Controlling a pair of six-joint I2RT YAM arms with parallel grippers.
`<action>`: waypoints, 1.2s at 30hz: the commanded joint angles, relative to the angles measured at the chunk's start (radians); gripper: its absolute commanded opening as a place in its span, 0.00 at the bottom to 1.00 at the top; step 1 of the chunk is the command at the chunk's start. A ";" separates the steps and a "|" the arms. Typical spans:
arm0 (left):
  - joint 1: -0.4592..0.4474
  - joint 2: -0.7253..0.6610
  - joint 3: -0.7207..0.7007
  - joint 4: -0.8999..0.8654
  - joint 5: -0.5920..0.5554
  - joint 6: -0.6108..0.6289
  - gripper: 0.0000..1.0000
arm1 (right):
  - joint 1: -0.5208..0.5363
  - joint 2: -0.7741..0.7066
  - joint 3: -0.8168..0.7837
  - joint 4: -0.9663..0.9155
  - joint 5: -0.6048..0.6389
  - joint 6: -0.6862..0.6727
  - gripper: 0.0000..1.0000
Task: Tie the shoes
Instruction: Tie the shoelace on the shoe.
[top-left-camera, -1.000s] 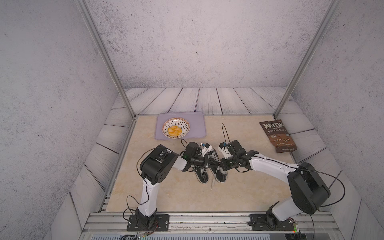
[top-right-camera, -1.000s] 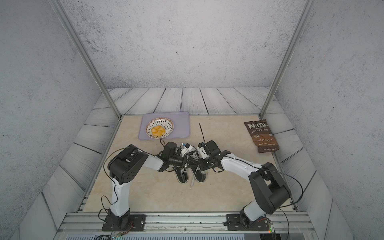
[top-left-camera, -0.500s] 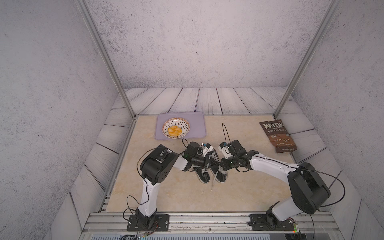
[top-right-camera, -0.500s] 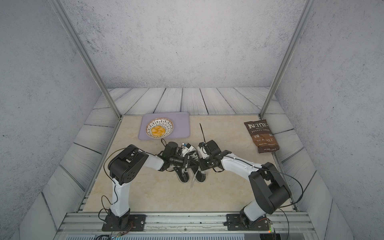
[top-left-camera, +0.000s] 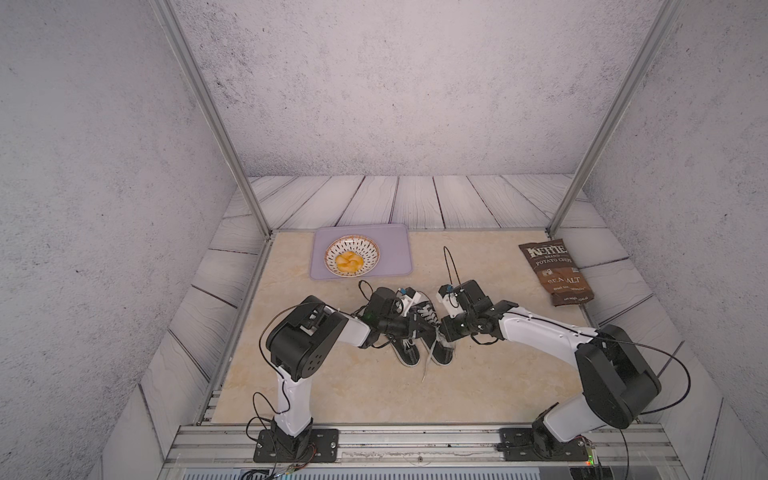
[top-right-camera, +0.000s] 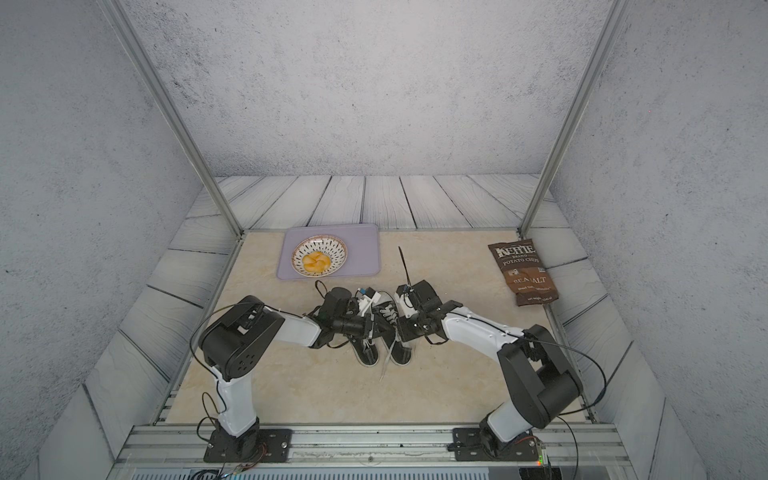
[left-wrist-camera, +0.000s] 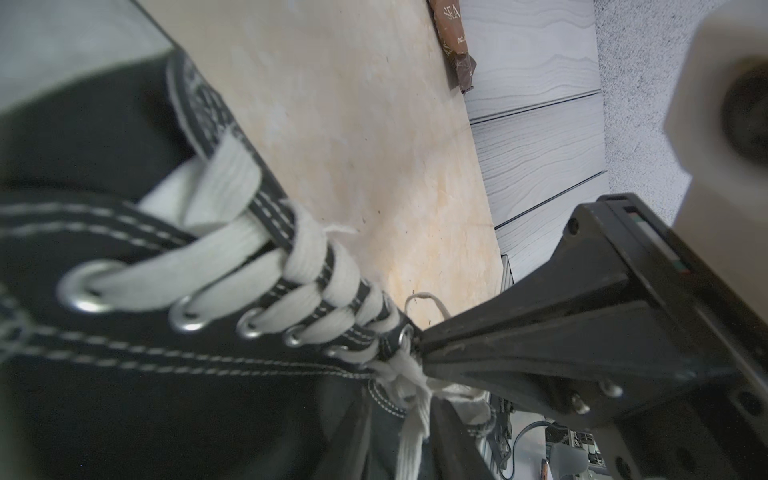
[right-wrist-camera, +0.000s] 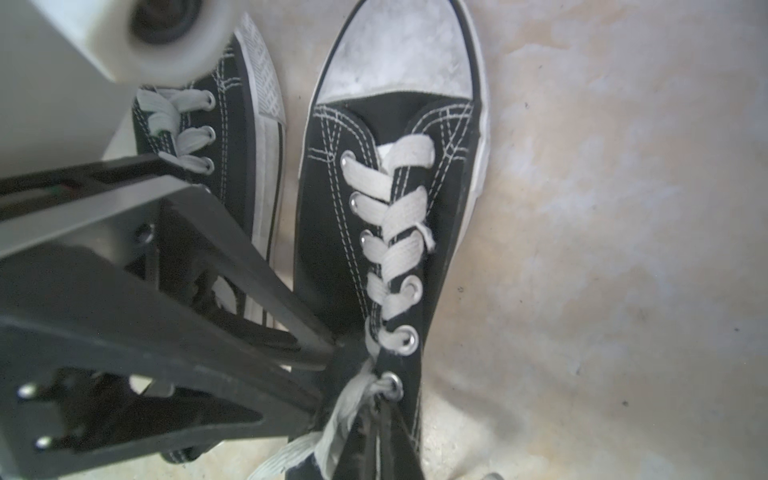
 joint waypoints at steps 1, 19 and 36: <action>-0.009 -0.019 0.010 -0.080 -0.024 0.043 0.20 | -0.001 -0.050 -0.009 -0.011 0.008 -0.006 0.10; -0.036 0.065 0.078 -0.108 0.038 0.047 0.04 | -0.001 -0.040 -0.028 -0.001 0.006 -0.002 0.10; -0.040 0.083 0.084 -0.058 0.053 0.033 0.21 | -0.002 -0.034 -0.028 -0.001 0.006 0.000 0.10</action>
